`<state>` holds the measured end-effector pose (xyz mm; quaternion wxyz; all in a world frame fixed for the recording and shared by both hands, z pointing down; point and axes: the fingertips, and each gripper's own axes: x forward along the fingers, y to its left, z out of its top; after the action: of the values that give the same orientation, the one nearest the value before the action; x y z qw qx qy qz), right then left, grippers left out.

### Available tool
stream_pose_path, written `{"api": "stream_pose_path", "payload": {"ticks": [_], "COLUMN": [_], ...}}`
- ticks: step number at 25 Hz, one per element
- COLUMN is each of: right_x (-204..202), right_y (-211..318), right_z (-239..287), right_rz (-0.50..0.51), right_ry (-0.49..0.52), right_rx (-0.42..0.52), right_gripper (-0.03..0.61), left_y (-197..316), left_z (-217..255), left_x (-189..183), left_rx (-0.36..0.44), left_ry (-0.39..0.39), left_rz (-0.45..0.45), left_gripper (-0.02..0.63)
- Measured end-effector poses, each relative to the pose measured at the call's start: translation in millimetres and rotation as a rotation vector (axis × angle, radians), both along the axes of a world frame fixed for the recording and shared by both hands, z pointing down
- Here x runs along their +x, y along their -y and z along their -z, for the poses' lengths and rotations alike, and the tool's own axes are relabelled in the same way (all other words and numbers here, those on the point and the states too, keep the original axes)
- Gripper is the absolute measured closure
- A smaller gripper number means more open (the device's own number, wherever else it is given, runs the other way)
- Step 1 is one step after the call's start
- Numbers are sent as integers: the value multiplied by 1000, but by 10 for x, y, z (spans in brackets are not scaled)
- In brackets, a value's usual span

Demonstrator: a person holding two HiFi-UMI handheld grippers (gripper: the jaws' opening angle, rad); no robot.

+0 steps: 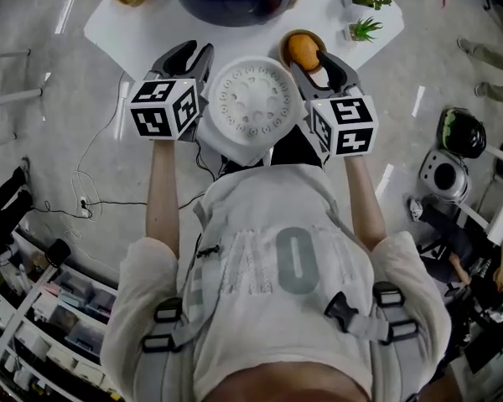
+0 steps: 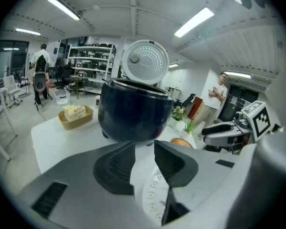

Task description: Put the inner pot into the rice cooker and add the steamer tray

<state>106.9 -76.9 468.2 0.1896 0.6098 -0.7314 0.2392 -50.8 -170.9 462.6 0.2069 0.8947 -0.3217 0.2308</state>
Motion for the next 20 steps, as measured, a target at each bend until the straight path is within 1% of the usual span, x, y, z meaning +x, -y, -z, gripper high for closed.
{"api": "stream_pose_path", "payload": {"ticks": [4, 6, 9, 13, 18, 20], "right_x": [-52, -66, -104, -136, -199, -221], "right_y": [-320, -461, -684, -809, -824, -839], "right_z": [-413, -598, -857, -1069, -1185, -1204], "right_rz": [-54, -72, -82, -99, -95, -84], "right_ry": [45, 68, 103, 146, 181, 179], "right_rx": [-76, -120, -194, -245, -282, -292], "right_gripper": [370, 370, 370, 370, 374, 392], "left_y": [-411, -565, -750, -815, -812, -808], "left_z": [-440, -612, -825, -1003, -1079, -1079], "left_x": [-71, -121, -202, -263, -300, -305], "left_rx": [-94, -134, -190, -228, -255, -259], "left_ry": [48, 73, 103, 133, 122, 124], "left_rz": [-74, -91, -93, -80, -49, -44], "left_gripper": [500, 500, 499, 499, 500, 500]}}
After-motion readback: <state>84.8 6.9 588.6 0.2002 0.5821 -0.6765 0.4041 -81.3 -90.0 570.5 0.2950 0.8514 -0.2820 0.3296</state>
